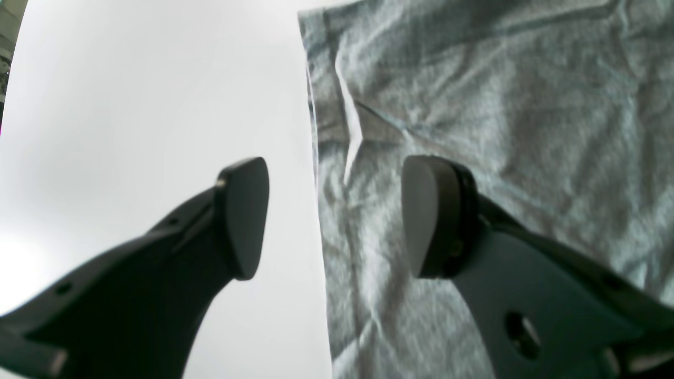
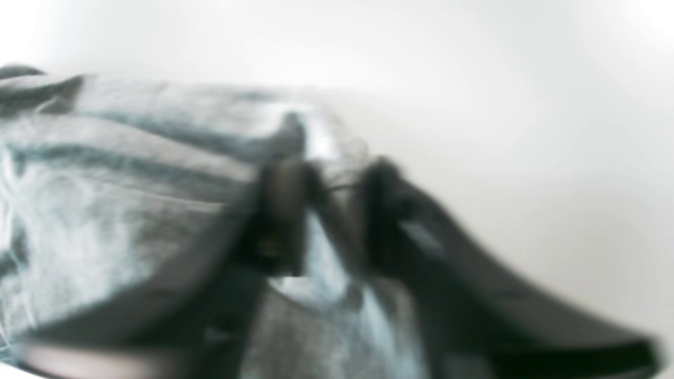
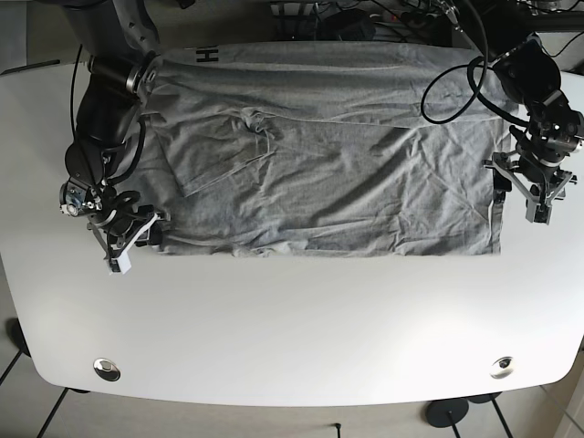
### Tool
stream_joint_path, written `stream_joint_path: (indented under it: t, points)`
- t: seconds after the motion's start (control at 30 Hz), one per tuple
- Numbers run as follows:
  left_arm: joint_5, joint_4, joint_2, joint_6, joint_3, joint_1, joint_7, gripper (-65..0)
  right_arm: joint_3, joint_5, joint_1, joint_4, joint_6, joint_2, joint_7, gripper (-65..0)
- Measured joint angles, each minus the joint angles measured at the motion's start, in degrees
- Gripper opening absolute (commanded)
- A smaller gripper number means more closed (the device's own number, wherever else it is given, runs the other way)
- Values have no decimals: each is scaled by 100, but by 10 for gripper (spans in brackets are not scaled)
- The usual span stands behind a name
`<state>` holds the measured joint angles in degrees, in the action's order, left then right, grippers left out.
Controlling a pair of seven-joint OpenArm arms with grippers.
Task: Fold the T-shirt properly
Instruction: 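Grasp the shirt's hem corners with both grippers, then fold the hem over toward the collar with both grippers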
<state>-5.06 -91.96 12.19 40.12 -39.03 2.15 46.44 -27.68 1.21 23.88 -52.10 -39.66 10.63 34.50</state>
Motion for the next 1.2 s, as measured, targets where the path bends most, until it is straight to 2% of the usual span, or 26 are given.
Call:
stream_joint_path:
  t: [0.07,0.17,0.23,0.33,0.5,0.57,0.6,0.77,0.93,0.97,1.0,1.03,1.07,1.1,1.13,1.2]
  points:
    - [79,306,46,-160,90,273,-15,-262,0,-9,0,4,-2,-13,4,-628]
    - [46,1191,232,-732,398,848,-35,-150,0,-9,0,4,-2,-13,4,-629]
    - [83,1871,293,-1110,407,1314,-79,-128,0,-11,0,4,-2,-13,4,-629]
    - [61,2758,476,-1117,428,1851,-151,-128,-20,-11,-2,4,-2,-15,4,-629]
    - [79,4192,562,-1143,431,2461,-828,-128,-39,-13,-2,4,-2,-33,2,-629]
    - [83,4590,588,-1165,752,2555,-931,-128,-39,-15,-2,4,-2,-31,2,-629]
    - [74,4789,647,-1152,1158,2583,-1036,-128,-39,-13,-2,4,-2,-33,2,-629]
    - [-15,5213,706,-1161,1386,2658,-1606,-128,-46,-15,-2,4,-2,-33,2,-629]
    - [-52,5281,741,-1137,1392,2660,-1633,-133,-44,-42,-17,4,-2,-31,-2,-629]
    - [-50,5281,741,-1139,1394,2658,-1633,-144,-44,-37,-17,4,-2,-31,0,-629]
    - [-50,5281,741,-1139,1394,2660,-1635,-197,-44,-37,-17,4,-2,-31,2,-629]
    - [-42,5283,743,-1152,1392,2658,-1633,-286,-44,-37,-17,4,-2,-31,0,-629]
    - [9,5292,754,-1165,1390,2653,-1631,-467,-46,-37,-17,4,-2,-31,0,-629]
    - [15,5294,754,-1163,1390,2638,-1676,-582,-46,-37,-17,4,-2,-31,0,-629]
    - [17,5316,752,-1158,1390,2623,-1779,-650,-44,-37,-17,2,-2,-33,0,-629]
    - [35,5316,734,-1139,1397,2612,-1886,-650,-44,-37,-17,2,-2,-33,0,-631]
